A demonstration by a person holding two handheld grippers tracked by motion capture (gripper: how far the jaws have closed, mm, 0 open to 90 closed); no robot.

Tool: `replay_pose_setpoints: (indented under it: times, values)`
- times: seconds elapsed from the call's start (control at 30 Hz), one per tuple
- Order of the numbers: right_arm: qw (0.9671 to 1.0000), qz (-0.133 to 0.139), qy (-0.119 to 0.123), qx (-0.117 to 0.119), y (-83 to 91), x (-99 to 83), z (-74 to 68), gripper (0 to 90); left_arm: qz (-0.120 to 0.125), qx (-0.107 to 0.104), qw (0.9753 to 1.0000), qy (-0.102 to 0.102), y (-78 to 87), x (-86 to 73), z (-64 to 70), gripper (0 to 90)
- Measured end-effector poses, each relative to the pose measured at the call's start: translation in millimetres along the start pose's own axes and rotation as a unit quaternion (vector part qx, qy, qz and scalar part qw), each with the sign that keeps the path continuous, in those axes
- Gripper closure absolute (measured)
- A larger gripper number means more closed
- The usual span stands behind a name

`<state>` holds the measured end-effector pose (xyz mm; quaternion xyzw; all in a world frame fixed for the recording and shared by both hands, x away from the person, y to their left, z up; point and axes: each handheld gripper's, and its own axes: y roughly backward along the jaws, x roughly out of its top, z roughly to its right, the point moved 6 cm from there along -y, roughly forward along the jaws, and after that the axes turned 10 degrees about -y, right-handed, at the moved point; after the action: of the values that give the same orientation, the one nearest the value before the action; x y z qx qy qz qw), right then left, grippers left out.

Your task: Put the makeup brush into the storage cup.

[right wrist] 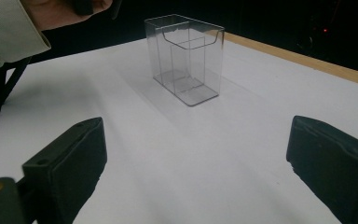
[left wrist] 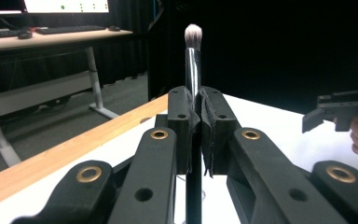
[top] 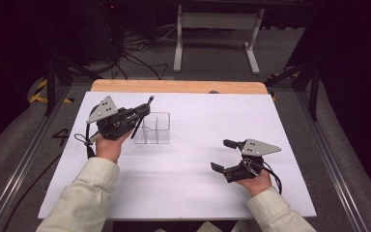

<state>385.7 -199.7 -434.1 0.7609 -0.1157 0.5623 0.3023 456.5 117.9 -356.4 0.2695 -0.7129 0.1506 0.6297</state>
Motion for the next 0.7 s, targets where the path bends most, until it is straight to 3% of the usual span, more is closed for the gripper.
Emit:
replay_pose_setpoints:
  times: [0.43,0.7]
  values:
    - [0.9991,0.021,-0.023,-0.029,15.3,-11.7,14.3,0.5,0.009,0.014,0.9998,0.012,-13.6,5.8,-16.1,83.2]
    - [0.9988,0.028,-0.028,-0.03,22.9,-15.1,16.1,0.5,0.01,0.016,0.9998,0.01,-20.7,8.7,-20.0,83.1]
